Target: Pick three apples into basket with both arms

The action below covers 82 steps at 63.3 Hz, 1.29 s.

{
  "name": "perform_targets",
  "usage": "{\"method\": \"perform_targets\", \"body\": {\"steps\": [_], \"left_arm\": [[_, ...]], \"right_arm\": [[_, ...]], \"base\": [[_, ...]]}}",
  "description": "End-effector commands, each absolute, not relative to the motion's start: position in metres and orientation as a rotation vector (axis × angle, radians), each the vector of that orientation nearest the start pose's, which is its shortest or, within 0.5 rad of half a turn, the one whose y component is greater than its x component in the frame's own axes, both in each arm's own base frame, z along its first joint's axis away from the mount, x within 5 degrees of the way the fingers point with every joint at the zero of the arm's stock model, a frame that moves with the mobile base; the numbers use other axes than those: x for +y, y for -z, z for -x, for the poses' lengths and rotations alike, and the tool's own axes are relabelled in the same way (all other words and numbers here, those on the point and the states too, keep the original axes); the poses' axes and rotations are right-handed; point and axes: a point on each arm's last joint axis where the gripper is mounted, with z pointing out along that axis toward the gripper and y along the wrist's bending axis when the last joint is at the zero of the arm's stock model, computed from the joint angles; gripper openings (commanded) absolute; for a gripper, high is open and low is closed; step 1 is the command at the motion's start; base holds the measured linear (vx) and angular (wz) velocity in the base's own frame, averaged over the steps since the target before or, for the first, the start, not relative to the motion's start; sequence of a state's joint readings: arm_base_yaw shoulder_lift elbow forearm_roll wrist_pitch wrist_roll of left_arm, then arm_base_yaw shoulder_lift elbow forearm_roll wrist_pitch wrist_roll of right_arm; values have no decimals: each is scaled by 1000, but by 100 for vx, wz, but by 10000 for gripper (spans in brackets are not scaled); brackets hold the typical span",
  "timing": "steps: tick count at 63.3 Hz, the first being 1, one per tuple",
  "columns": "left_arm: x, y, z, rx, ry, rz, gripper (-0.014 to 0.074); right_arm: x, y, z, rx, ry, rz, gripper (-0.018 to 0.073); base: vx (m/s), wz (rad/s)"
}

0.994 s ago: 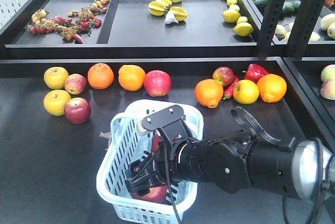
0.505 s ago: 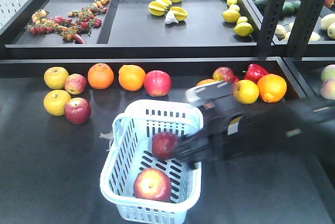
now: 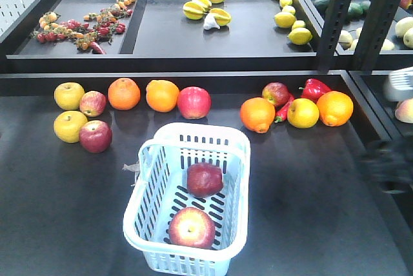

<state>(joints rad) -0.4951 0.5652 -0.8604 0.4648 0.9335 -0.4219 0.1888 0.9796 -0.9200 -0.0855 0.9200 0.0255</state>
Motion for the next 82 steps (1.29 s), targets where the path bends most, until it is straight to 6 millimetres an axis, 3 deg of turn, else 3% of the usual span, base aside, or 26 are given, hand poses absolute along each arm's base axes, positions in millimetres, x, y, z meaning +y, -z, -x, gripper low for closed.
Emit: {"method": "perform_targets", "body": {"steps": [1,11,18,31,61,74,82], "left_arm": [[-10,-393,-88,1945,31,-147,585],[-10,-393,-88,1945,31,-147,585],[-10,-393,-88,1945,31,-147,585],[-10,-393,-88,1945,31,-147,585],[-10,-393,-88,1944,32,-148,585],[-10,-393,-88,1945,31,-147,578],[-10,-393,-88,1945,31,-147,497]], "right_arm": [[15,-359,-163,2350,61,199,575],[8,-369,-139,2290,67,144,575],[7,-362,-131,2268,64,140,575],[6,-341,-129,2316,76,150,575],[6,-344,-133,2258,80,151,558],[7,-346,-134,2231,77,151,482],[7,-346,-135,2224,76,152,363]], "base": [[0,0],[0,0],[0,0],[0,0],[0,0],[0,0],[0,0]]}}
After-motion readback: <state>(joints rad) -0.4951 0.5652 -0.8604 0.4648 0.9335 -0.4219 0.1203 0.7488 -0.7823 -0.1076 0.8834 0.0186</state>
